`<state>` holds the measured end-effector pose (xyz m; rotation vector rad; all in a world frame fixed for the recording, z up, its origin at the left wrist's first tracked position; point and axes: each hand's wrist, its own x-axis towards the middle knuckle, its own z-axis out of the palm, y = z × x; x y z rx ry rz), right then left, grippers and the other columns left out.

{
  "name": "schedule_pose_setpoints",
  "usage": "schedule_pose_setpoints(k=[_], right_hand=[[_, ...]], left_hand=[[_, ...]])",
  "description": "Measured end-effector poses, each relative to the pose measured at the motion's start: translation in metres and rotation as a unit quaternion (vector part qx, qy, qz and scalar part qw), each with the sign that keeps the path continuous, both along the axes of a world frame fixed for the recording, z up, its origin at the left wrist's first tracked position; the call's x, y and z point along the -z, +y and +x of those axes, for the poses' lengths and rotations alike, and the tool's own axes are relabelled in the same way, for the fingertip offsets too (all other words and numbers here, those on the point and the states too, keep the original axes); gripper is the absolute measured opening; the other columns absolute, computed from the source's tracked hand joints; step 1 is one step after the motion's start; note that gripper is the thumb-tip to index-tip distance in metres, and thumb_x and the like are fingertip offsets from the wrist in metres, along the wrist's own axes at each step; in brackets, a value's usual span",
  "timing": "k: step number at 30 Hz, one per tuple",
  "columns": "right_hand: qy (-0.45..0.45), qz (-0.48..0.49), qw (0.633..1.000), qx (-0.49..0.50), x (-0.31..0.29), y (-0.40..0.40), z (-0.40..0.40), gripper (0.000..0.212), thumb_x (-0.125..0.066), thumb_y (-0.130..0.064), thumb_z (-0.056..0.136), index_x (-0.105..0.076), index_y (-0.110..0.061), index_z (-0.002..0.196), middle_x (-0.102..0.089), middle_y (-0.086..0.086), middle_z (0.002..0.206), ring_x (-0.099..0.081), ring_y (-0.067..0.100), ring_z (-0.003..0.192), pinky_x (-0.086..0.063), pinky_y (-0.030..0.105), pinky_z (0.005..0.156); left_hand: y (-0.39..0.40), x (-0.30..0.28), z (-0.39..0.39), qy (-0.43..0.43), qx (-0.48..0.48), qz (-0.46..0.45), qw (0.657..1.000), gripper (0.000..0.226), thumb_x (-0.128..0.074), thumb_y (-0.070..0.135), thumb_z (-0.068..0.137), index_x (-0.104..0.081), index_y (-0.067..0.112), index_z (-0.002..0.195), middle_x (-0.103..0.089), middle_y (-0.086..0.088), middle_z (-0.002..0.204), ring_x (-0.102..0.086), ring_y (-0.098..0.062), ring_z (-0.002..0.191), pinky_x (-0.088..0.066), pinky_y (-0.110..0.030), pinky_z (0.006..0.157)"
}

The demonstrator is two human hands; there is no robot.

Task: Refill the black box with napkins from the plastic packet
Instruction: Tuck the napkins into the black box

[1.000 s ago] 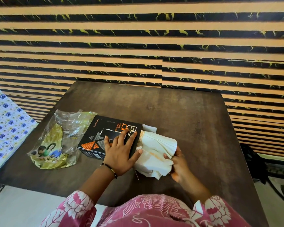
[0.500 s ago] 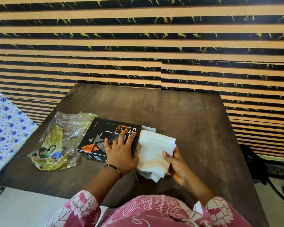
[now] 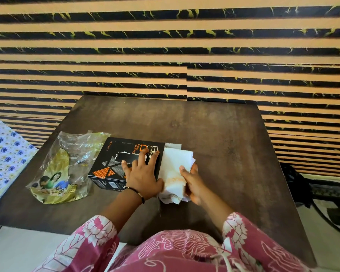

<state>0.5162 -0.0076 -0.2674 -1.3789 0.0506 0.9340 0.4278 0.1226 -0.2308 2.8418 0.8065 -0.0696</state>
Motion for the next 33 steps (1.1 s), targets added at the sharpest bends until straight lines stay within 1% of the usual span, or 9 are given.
schedule_pose_setpoints(k=[7,10,13,16,19,21,24,28,33], right_hand=[[-0.015,-0.115,0.993,-0.031,0.003,-0.018,0.021,0.024,-0.056,-0.006,0.088,-0.054,-0.014,0.11,-0.066,0.006,0.1,-0.064,0.022,0.087,-0.056,0.044,0.075],[-0.022,-0.157,0.987,0.023,0.007,-0.02,0.028,0.024,-0.061,-0.001,0.082,-0.06,-0.007,0.105,-0.068,0.01,0.097,-0.066,0.026,0.085,-0.057,0.038,0.067],[-0.004,-0.171,0.983,0.073,0.009,-0.015,0.034,0.017,-0.064,0.002,0.078,-0.063,-0.009,0.09,-0.068,0.014,0.096,-0.065,0.028,0.082,-0.054,0.033,0.06],[-0.01,-0.182,0.975,0.128,0.012,-0.011,0.035,0.015,-0.069,0.001,0.075,-0.062,-0.012,0.079,-0.069,0.017,0.099,-0.066,0.031,0.082,-0.052,0.033,0.058],[-0.051,-0.208,0.969,0.12,0.008,-0.007,0.026,0.009,-0.07,-0.007,0.077,-0.065,-0.012,0.084,-0.07,0.015,0.1,-0.066,0.03,0.087,-0.055,0.037,0.07],[-0.091,-0.243,0.963,0.078,0.0,-0.007,0.018,0.015,-0.068,-0.014,0.081,-0.065,-0.013,0.096,-0.069,0.008,0.101,-0.065,0.026,0.092,-0.056,0.042,0.081],[-0.159,-0.316,0.935,0.034,-0.006,-0.006,0.003,0.019,-0.066,-0.019,0.082,-0.065,-0.013,0.1,-0.067,0.004,0.099,-0.064,0.023,0.092,-0.056,0.038,0.082],[-0.129,-0.36,0.923,0.053,-0.003,0.005,-0.011,0.023,-0.068,-0.016,0.081,-0.063,-0.012,0.103,-0.065,0.007,0.104,-0.062,0.023,0.091,-0.057,0.04,0.082],[-0.023,-0.228,0.973,0.001,-0.012,0.034,-0.017,0.011,-0.059,-0.007,0.086,-0.064,-0.01,0.095,-0.066,0.011,0.1,-0.063,0.025,0.086,-0.051,0.028,0.062]], left_hand=[[0.001,-0.001,-0.004,-0.002,0.01,0.0,1.0,0.082,-0.056,0.051,0.075,-0.012,0.033,0.142,-0.01,-0.007,0.152,-0.027,-0.035,0.134,-0.001,-0.065,0.109],[0.004,0.0,-0.007,-0.006,0.021,-0.021,1.0,0.083,-0.056,0.053,0.075,-0.012,0.033,0.143,-0.009,-0.006,0.153,-0.015,-0.035,0.139,0.0,-0.065,0.109],[0.009,-0.003,-0.012,0.003,0.041,-0.063,0.997,0.082,-0.034,0.07,0.071,-0.013,0.035,0.143,-0.005,-0.001,0.156,-0.012,-0.032,0.141,-0.001,-0.061,0.111],[0.025,-0.014,-0.019,-0.022,0.079,-0.058,0.995,0.081,-0.01,0.07,0.068,-0.029,0.036,0.139,-0.023,-0.001,0.152,-0.024,-0.03,0.134,-0.023,-0.052,0.109],[0.053,-0.021,-0.023,-0.111,0.072,-0.03,0.991,0.07,-0.017,0.063,0.077,-0.049,0.027,0.128,-0.048,-0.003,0.135,-0.039,-0.03,0.121,-0.038,-0.046,0.098],[0.075,-0.014,-0.026,-0.114,0.054,0.016,0.992,0.068,-0.021,0.061,0.079,-0.046,0.024,0.13,-0.047,-0.005,0.138,-0.038,-0.033,0.125,-0.032,-0.052,0.101],[0.101,0.002,-0.034,-0.07,0.022,0.017,0.997,0.075,-0.016,0.066,0.079,-0.031,0.026,0.14,-0.03,-0.005,0.15,-0.02,-0.034,0.139,-0.014,-0.063,0.11],[0.102,0.009,-0.034,-0.038,0.017,0.005,0.999,0.084,-0.006,0.071,0.075,-0.018,0.025,0.144,-0.016,-0.007,0.156,-0.006,-0.031,0.144,-0.008,-0.064,0.111],[0.104,0.008,-0.036,-0.038,0.026,-0.004,0.999,0.085,0.002,0.069,0.074,-0.012,0.025,0.146,-0.009,-0.006,0.157,0.0,-0.029,0.144,-0.005,-0.06,0.112]])
